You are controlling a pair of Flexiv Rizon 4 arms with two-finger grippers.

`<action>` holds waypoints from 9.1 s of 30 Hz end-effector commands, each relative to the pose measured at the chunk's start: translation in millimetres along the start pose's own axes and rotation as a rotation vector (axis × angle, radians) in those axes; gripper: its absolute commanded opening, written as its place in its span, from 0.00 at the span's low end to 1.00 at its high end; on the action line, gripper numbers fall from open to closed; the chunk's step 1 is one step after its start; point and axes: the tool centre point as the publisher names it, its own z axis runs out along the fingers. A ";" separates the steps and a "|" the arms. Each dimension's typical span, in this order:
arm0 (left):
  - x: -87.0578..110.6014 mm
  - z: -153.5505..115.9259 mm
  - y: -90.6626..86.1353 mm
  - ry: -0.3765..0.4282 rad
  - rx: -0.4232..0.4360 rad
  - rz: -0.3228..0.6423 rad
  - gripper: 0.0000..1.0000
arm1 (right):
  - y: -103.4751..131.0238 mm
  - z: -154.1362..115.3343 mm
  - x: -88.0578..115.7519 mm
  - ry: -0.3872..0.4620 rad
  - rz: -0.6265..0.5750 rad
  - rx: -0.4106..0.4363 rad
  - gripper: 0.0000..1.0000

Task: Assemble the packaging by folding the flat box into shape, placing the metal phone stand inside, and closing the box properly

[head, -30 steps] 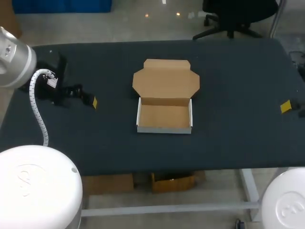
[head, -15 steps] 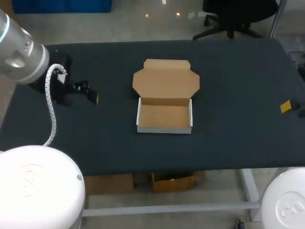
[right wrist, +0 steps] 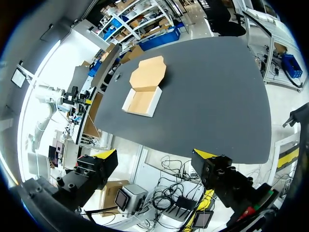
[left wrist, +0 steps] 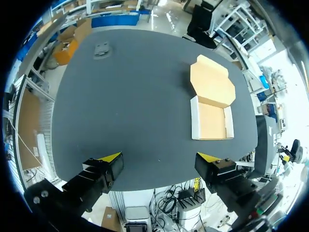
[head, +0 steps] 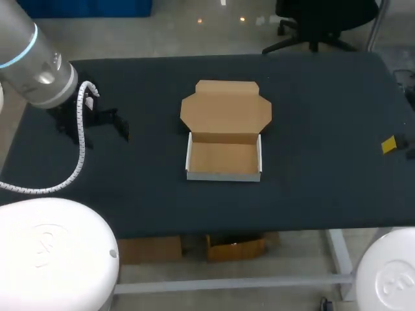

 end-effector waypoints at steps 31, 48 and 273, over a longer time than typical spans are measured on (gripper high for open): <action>-62.2 80.8 -60.6 -0.080 -0.217 -0.177 1.00 | -0.5 -2.1 0.8 0.001 0.000 0.002 1.00; -77.2 98.4 -72.6 -0.123 -0.266 -0.199 1.00 | -0.5 -2.1 0.8 0.001 0.000 0.002 1.00; -209.3 179.3 -299.9 -0.309 -0.057 -0.203 1.00 | -0.5 -2.1 0.8 0.001 0.000 0.002 1.00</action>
